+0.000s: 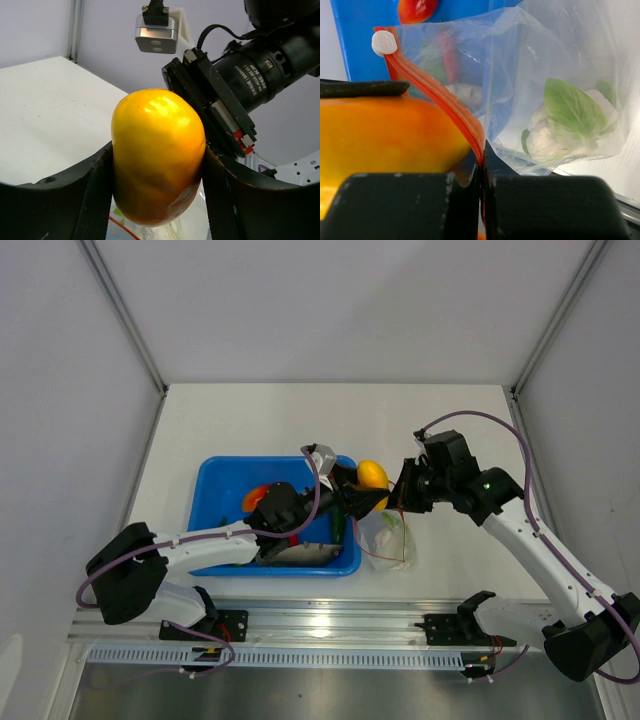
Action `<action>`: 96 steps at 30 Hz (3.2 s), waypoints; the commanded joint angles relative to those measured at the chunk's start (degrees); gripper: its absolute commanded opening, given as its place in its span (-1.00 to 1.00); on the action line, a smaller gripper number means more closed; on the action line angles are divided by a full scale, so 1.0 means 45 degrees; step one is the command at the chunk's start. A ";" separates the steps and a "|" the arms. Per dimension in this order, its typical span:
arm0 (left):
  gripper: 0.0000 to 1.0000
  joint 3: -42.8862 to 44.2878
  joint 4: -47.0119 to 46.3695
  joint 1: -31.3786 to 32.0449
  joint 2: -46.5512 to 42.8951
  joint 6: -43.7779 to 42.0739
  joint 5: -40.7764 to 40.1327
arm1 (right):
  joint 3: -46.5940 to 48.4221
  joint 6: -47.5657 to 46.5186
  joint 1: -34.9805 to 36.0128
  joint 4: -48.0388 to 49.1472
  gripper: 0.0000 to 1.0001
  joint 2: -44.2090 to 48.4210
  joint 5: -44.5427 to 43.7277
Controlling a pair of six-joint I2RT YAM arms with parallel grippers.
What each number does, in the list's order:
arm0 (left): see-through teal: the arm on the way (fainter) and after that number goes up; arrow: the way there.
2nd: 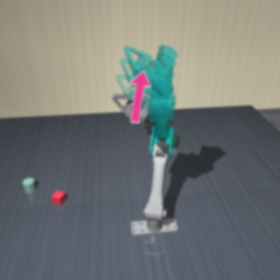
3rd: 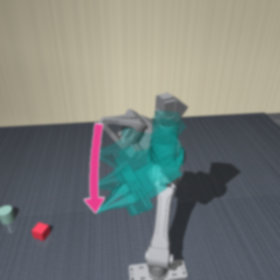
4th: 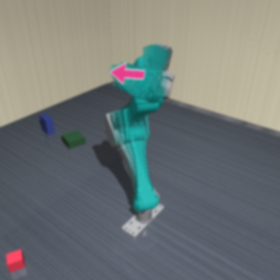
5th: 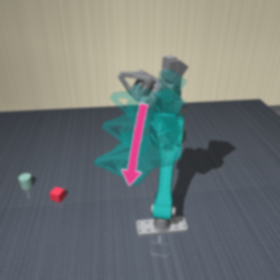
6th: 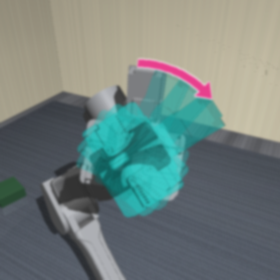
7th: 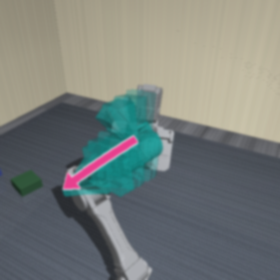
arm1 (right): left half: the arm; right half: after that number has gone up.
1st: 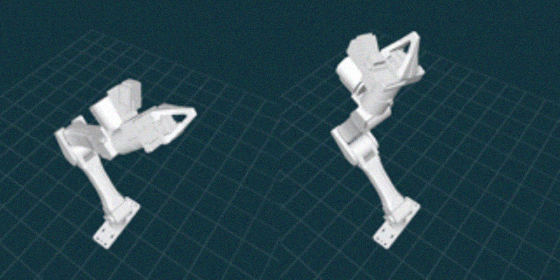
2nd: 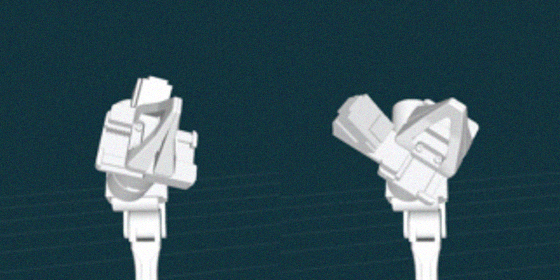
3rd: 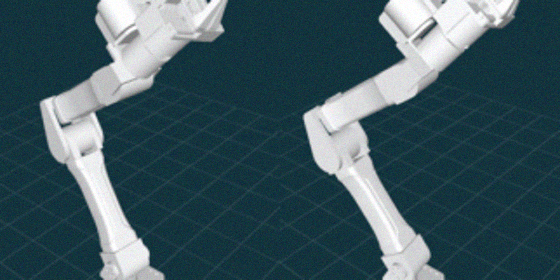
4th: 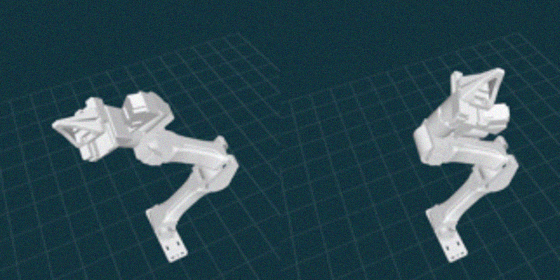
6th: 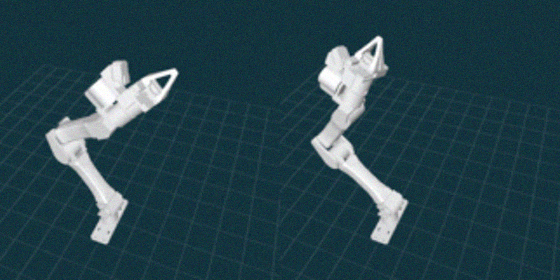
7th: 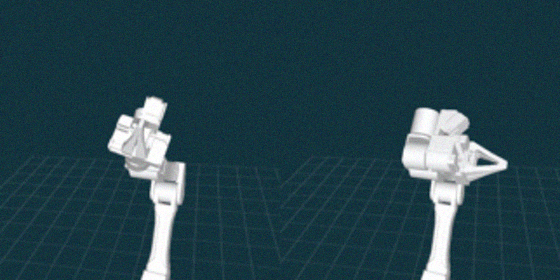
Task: Place the food in the zip-top bag and seal the zipper
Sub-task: Place the fake fruit in the zipper food storage bag, then pick up the fake vegetable from the bin.
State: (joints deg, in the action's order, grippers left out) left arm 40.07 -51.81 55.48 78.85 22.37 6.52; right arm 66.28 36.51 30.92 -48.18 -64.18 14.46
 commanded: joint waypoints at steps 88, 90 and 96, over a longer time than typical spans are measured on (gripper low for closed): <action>-0.44 0.4629 1.5146 -0.2896 0.4433 0.7549 0.0231 | 0.0779 -0.0966 -0.0054 -0.0776 -1.00 0.0180 -0.2548; -0.66 0.4591 1.5205 -0.2896 0.4217 0.7373 0.0094 | 0.0798 -0.0751 -0.0073 -0.0835 -1.00 0.0259 -0.2879; -0.99 0.4240 1.5186 -0.2896 0.3027 0.7021 -0.0219 | 0.1596 -0.0185 -0.0054 -0.1867 -1.00 0.0084 -0.3777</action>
State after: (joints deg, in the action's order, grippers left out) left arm 59.94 17.69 42.26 97.93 55.48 7.01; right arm 69.67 33.47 30.87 -53.28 -64.12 1.39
